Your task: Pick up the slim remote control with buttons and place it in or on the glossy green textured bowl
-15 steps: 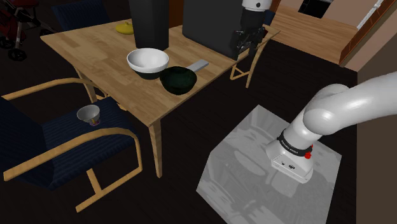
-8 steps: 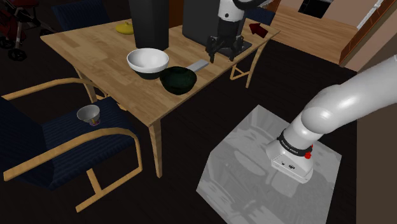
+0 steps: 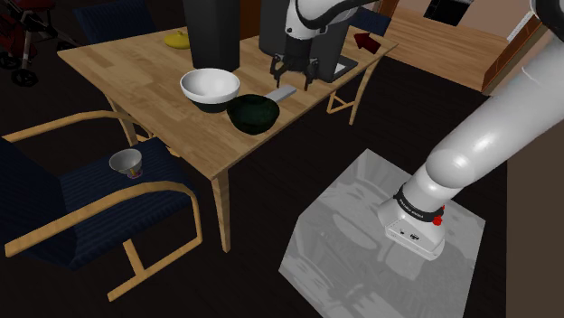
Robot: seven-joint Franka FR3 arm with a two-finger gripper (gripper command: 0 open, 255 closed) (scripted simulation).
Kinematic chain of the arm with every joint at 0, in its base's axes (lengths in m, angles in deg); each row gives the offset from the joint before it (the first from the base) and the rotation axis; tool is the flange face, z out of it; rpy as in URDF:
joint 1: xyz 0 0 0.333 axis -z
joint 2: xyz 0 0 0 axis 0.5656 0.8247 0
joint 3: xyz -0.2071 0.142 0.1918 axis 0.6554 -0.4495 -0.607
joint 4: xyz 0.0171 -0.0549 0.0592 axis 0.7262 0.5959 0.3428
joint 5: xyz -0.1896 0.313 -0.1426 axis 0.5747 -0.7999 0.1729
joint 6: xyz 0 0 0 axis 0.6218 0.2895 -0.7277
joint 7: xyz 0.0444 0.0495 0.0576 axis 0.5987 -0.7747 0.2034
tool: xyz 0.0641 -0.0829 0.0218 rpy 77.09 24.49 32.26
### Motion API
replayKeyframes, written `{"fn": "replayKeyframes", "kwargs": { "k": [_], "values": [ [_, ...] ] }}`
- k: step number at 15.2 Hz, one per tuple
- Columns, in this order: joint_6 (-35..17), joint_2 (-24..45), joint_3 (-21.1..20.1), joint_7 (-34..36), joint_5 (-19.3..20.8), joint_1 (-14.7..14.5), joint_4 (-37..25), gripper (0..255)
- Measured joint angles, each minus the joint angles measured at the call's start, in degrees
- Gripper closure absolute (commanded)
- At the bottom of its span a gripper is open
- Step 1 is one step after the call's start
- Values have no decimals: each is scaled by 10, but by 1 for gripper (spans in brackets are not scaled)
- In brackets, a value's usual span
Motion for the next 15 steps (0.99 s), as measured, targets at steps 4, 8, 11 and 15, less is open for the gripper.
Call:
{"fn": "replayKeyframes", "kwargs": {
  "k": [4,8,11,15],
  "values": [
    [-36,79,6,92,24,11,-50,0],
    [-67,154,21,180,45,14,-102,0],
    [-79,200,34,229,56,14,-142,0],
    [-104,221,38,240,61,12,-138,0]
  ]
}}
